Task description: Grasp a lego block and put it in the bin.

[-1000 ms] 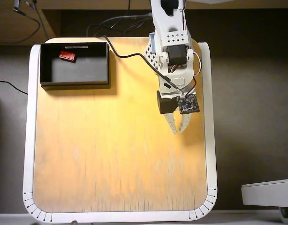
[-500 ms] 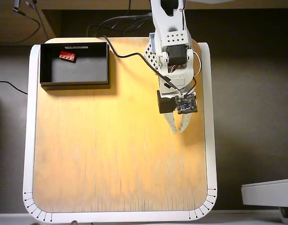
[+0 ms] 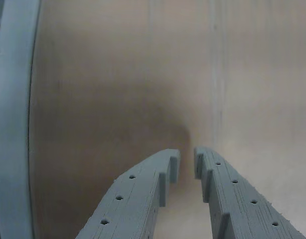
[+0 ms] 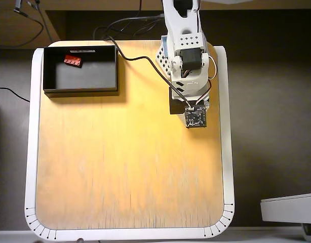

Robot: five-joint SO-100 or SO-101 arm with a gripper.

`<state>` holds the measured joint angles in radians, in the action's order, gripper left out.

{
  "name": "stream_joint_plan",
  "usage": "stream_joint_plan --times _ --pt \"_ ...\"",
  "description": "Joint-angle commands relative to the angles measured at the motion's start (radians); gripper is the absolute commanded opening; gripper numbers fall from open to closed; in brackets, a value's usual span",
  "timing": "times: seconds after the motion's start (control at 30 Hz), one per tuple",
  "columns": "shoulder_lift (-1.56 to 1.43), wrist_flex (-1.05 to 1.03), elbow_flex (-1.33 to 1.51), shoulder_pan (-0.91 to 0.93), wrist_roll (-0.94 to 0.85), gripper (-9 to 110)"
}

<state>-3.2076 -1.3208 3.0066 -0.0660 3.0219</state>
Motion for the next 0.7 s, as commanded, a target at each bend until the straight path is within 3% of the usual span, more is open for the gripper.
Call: stream_joint_plan --times 0.0,0.67 --pt "-0.091 -0.012 0.169 0.009 0.021 0" --pt "-0.091 -0.012 0.169 0.009 -0.086 0"
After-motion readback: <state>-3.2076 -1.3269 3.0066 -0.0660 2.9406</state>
